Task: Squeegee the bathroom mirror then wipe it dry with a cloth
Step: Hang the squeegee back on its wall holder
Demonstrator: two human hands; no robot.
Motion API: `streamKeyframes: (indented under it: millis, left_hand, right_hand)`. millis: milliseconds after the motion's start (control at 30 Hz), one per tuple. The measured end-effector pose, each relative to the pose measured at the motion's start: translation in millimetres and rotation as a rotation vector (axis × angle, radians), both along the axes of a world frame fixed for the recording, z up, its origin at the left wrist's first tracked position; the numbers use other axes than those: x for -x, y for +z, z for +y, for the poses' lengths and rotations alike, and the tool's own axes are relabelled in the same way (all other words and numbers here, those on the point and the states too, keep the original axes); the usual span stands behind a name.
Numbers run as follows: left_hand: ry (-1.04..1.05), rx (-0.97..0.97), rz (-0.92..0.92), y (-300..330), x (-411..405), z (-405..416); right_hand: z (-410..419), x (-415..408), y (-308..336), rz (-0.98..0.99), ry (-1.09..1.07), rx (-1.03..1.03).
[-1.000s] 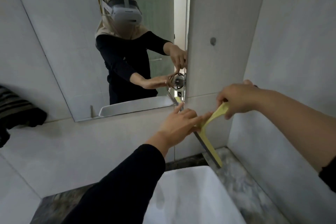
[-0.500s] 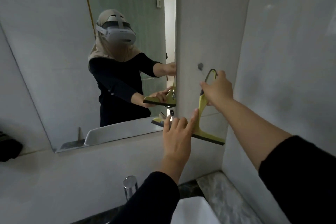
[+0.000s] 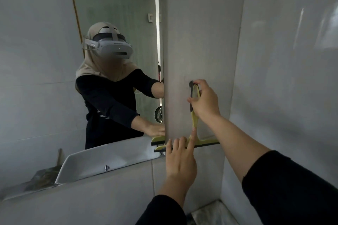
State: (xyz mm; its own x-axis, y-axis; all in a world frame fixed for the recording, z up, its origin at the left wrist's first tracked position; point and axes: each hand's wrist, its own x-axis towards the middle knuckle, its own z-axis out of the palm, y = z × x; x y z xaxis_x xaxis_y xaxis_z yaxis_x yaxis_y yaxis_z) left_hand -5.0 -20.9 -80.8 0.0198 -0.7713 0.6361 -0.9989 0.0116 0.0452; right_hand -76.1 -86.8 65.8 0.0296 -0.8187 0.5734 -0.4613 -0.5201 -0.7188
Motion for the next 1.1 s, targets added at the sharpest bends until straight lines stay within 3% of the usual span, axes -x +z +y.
streamKeyframes:
  millis: [267,400,533,800,1100]
  left_hand:
    - [-0.049,-0.079,0.053,-7,-3,-13]
    - [-0.213,-0.28,0.161,12,-10,1]
    - [-0.291,-0.328,0.225,31,-42,23]
    - [-0.063,-0.362,0.292,72,-161,127]
    - [0.359,-0.091,0.337,110,-293,276]
  right_hand:
    - [-7,0,-17,0.042,-0.007,0.015]
    - [15,1,-20,0.274,-0.149,0.012]
    - [54,-9,-25,0.487,-0.198,0.019]
    - [147,-90,-13,0.616,0.087,0.035]
    - [237,-230,-4,0.622,0.472,0.117]
